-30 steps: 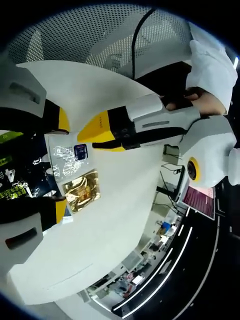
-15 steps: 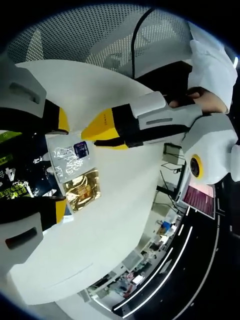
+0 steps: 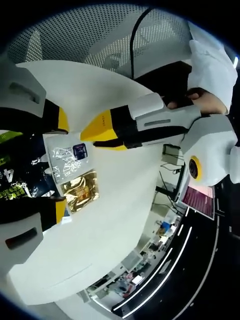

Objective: Arrange the skincare products in the storage area until every visible bottle or jar stands upright without overlapping.

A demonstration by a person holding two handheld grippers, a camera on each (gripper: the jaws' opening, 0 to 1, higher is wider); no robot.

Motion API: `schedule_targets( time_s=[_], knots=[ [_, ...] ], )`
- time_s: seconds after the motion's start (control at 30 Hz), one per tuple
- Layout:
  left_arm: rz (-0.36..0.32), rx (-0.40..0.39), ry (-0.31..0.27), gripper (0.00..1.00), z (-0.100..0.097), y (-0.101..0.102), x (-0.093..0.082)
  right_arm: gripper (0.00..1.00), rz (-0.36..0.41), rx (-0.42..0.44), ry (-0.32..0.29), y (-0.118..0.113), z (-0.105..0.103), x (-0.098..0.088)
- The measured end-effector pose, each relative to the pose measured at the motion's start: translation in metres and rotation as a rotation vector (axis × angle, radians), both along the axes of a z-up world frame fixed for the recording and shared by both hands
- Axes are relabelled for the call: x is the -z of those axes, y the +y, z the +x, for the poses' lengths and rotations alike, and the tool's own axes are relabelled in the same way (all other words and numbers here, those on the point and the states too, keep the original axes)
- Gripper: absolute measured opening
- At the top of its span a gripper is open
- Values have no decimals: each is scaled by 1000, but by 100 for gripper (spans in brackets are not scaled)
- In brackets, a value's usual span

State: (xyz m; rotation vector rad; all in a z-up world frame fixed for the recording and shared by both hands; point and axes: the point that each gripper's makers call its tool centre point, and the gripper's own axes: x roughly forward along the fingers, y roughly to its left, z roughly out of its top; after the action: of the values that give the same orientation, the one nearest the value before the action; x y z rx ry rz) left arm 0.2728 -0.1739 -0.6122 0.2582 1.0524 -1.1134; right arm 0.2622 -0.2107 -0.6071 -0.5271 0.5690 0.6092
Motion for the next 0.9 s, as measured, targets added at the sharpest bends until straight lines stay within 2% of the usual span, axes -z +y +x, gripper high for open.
schedule_targets(
  time_s=[0.17,0.63,0.77,0.9],
  knots=[
    [19,15,2,16,-4,0,2,43,-1,1,0,0,1,0],
    [-5,13,-23,18,-4,0,-5,47,16,-14,-3,5,-3,-9],
    [-10,18,-44,18,-4,0,-11,47,39,-10,-25,6,-3,-24],
    [-66,8,-78,19,-2,-4,-25,48,103,29,-50,2,-6,-46]
  ],
)
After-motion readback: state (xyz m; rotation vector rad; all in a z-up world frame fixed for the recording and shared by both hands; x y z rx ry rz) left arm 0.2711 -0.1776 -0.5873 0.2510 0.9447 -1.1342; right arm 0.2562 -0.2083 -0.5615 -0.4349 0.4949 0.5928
